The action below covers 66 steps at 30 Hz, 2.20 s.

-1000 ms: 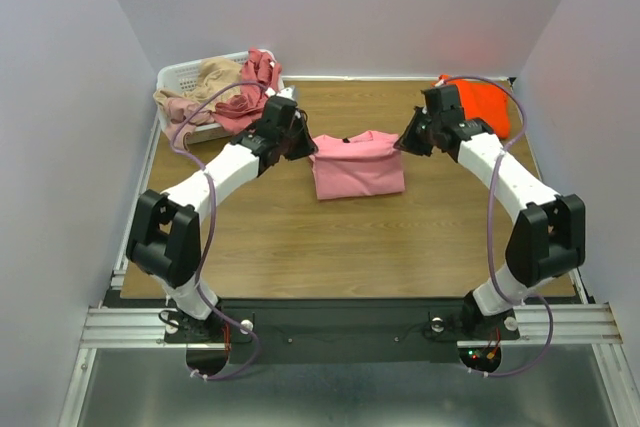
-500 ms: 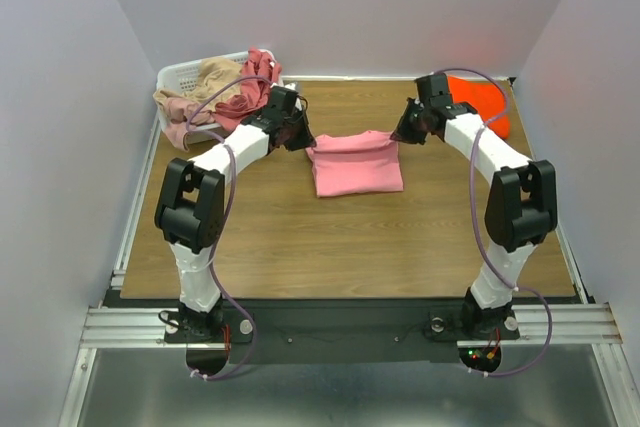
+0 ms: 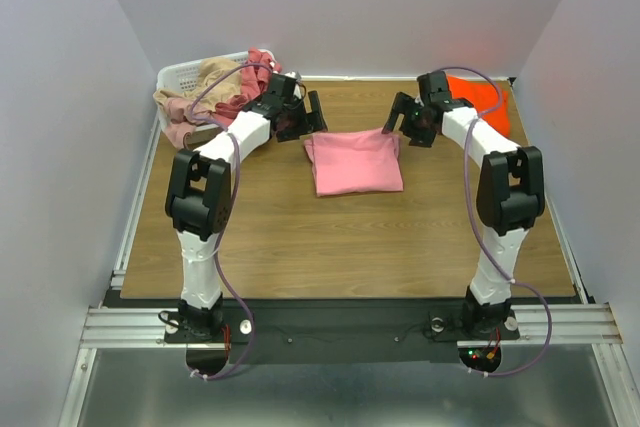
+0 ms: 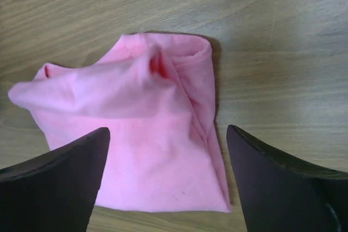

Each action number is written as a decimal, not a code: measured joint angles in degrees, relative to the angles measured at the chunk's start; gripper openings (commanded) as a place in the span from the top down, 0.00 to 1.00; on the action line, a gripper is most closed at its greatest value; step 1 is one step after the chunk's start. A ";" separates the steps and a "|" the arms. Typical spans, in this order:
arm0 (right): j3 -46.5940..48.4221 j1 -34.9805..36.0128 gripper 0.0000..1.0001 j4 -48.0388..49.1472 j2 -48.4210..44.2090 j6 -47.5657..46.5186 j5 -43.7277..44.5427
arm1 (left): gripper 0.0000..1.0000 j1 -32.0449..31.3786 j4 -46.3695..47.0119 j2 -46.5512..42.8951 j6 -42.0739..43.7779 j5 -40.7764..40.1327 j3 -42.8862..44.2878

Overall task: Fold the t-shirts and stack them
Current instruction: Fold the tshirt, then neatly place the folded tshirt to the corner

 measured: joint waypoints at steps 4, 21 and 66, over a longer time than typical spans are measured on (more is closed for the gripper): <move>-1.09 -0.11 0.00 0.11 -1.22 -3.23 -0.33 | 0.02 0.00 0.55 -0.98 0.42 0.04 -2.01; -8.22 0.13 0.12 0.81 1.22 -10.82 -4.48 | 0.02 -0.17 8.55 -25.68 -3.26 0.35 -40.09; 6.84 5.92 1.00 2.84 4.26 -33.29 32.00 | 0.02 -0.74 -0.87 -62.99 -15.85 -14.93 -62.93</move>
